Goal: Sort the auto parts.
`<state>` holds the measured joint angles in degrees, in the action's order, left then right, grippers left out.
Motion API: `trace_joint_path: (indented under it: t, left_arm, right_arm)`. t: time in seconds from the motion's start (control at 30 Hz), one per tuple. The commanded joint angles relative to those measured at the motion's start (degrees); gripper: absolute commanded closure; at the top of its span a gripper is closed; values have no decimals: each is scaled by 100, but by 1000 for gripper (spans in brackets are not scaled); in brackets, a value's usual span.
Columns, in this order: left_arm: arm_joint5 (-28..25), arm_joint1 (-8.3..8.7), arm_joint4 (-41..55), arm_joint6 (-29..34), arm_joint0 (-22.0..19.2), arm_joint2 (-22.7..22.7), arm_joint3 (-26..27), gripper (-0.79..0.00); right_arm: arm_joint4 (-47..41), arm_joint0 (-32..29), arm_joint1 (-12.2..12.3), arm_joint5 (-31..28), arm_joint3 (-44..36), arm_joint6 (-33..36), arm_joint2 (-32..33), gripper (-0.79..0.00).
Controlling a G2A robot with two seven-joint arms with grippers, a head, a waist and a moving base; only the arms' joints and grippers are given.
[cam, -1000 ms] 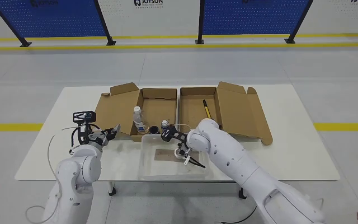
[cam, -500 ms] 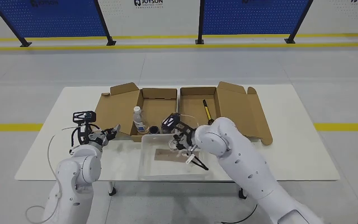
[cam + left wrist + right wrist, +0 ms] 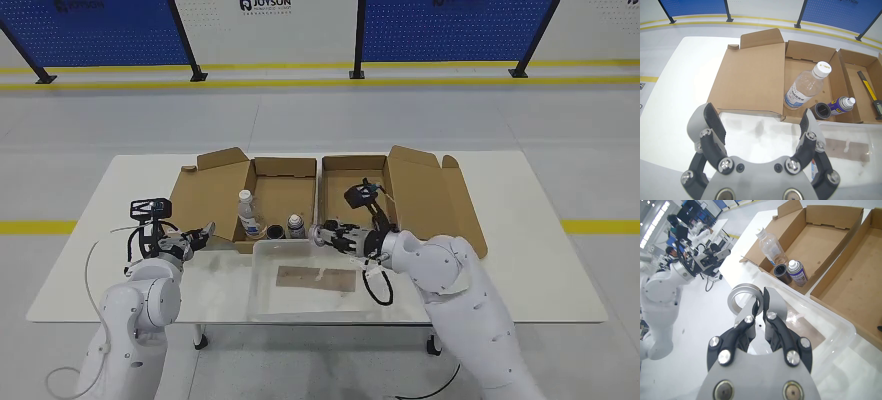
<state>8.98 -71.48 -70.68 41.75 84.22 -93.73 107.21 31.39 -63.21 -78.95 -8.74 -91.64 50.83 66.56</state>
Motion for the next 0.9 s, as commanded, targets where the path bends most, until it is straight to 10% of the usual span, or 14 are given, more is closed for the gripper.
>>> trace_joint_path:
  t: [0.0, 0.43, 0.87]
  left_arm:
    - [0, 0, 0, 0, 0, 0, 0, -785]
    - [0, 0, 0, 0, 0, 0, 0, -785]
    - [0, 0, 0, 0, 0, 0, 0, -785]
  right_arm:
    - [-19, -29, 13, 8, -2, -31, 17, 0]
    - [1489, 367, 130, 784, -132, -540, 267, 0]
    - [2654, 1879, 34, 1076, 2313, -539, -239, 0]
